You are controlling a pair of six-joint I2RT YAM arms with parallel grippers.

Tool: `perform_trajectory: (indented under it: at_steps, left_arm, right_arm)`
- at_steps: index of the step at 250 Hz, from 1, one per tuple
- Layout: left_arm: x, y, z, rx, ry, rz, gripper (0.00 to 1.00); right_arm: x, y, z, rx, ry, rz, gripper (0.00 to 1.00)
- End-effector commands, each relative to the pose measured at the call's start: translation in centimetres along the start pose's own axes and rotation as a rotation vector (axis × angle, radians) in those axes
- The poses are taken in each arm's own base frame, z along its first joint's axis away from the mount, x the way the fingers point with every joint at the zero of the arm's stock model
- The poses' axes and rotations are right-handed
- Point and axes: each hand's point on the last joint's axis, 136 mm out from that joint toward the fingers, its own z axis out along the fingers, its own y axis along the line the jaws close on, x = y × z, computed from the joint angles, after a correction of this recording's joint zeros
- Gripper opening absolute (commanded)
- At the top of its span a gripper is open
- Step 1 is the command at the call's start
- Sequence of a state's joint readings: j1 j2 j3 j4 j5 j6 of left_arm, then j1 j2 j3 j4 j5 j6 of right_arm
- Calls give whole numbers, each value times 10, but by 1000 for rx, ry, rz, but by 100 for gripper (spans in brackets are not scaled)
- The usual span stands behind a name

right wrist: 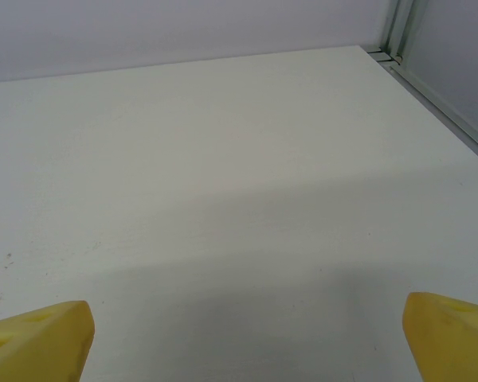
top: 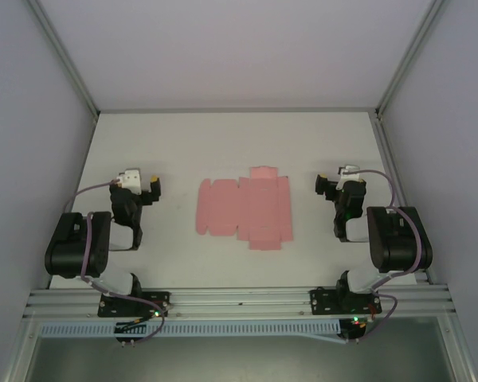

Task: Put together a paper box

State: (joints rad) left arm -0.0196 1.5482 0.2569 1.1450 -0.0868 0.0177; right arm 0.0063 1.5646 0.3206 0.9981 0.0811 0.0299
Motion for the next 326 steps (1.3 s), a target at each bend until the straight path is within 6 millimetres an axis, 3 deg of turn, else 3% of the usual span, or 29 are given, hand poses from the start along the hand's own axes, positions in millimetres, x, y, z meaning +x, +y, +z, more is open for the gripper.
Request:
perform_trajectory:
  at_steps: [1, 98, 113, 133, 164, 183, 219, 246, 269, 284, 326]
  left_arm:
    - [-15, -7, 3, 44, -42, 36, 100]
    - [-15, -7, 3, 45, -43, 32, 100]
    - [-16, 0, 3, 6, -43, 21, 100]
    - [-25, 14, 2, -71, -31, -23, 100]
    - [-47, 17, -4, -80, -29, -26, 100]
    - [-60, 23, -6, -110, 7, -128, 100]
    - [-75, -13, -8, 24, 169, -206, 100]
    - [-79, -46, -24, 89, 240, -272, 100]
    - [-78, -83, -39, 202, 303, -331, 100]
    - [-71, -103, -47, 249, 359, -332, 100]
    - [-38, -128, -58, 294, 527, -340, 100]
  right_arm:
    - [-12, 1, 2, -4, -34, 11, 100]
    - [-13, 2, 2, -7, -38, 13, 100]
    - [-13, 3, 1, -16, -40, 11, 100]
    - [-20, 5, 3, -29, -34, 7, 100]
    - [-37, 7, -1, -28, 14, -2, 100]
    - [-53, 5, -8, -8, 20, 27, 100]
    - [-83, 28, -27, -45, 77, 67, 100]
    - [-82, 53, -43, -50, 213, 74, 100]
    - [-63, 79, -56, -90, 378, 121, 95]
    - [-46, 103, -64, -155, 488, 142, 87]
    - [-2, 172, -83, -329, 656, 131, 68]
